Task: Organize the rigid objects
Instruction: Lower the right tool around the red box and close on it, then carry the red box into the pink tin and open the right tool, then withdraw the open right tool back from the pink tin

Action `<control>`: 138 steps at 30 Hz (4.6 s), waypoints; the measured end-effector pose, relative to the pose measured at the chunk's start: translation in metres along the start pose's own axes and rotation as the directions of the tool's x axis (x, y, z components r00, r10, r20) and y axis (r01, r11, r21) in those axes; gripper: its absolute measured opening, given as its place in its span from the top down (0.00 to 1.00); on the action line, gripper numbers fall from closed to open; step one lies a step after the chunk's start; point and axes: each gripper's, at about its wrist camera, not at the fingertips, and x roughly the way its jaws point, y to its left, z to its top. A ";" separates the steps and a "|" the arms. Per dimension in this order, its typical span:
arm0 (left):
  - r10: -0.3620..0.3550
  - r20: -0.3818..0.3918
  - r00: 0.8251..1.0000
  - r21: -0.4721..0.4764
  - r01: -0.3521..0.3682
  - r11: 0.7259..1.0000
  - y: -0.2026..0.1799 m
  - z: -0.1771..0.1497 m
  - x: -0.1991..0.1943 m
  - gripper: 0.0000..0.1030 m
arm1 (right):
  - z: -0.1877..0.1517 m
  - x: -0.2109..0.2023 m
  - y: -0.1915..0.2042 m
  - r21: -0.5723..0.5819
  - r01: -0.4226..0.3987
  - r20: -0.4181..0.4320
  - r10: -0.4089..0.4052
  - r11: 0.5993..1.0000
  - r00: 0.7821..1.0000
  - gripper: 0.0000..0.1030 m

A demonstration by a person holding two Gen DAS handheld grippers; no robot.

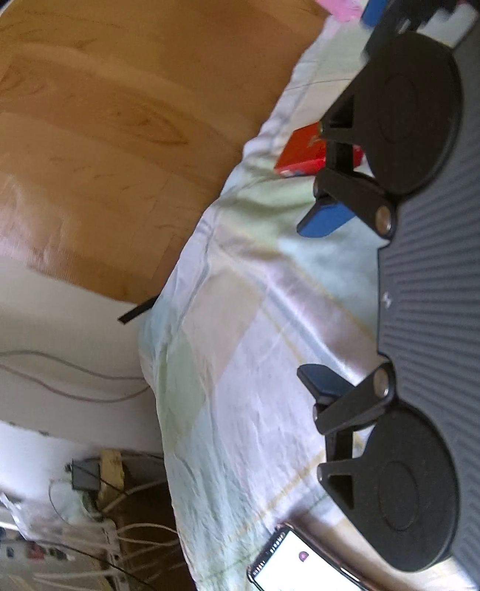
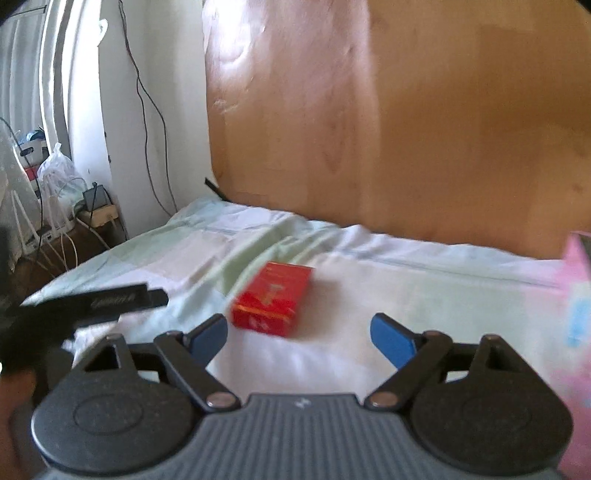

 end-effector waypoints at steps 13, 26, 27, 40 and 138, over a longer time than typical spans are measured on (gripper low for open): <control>-0.036 0.001 0.999 0.060 0.035 0.998 -0.006 0.000 0.004 0.25 | 0.003 0.078 -0.004 0.116 -0.011 -0.154 0.029 0.993 0.988 0.42; -0.431 -0.245 0.869 0.284 0.489 0.825 -0.081 -0.040 -0.029 0.25 | -0.116 -0.139 -0.077 0.152 0.027 -0.077 -0.016 0.988 0.997 0.42; -0.468 -0.283 0.838 0.260 0.536 0.803 -0.090 -0.046 -0.036 0.25 | -0.122 -0.150 -0.089 0.230 -0.004 -0.057 0.017 0.973 0.998 0.42; -0.621 -0.557 0.551 0.046 0.767 0.640 -0.173 -0.085 -0.078 0.64 | -0.144 -0.180 -0.137 0.455 -0.193 0.113 0.159 0.870 0.981 0.44; -0.329 -0.171 0.929 0.644 0.358 0.676 -0.237 -0.143 -0.177 0.00 | -0.135 -0.287 -0.144 0.456 0.337 0.225 -0.473 0.824 0.852 0.00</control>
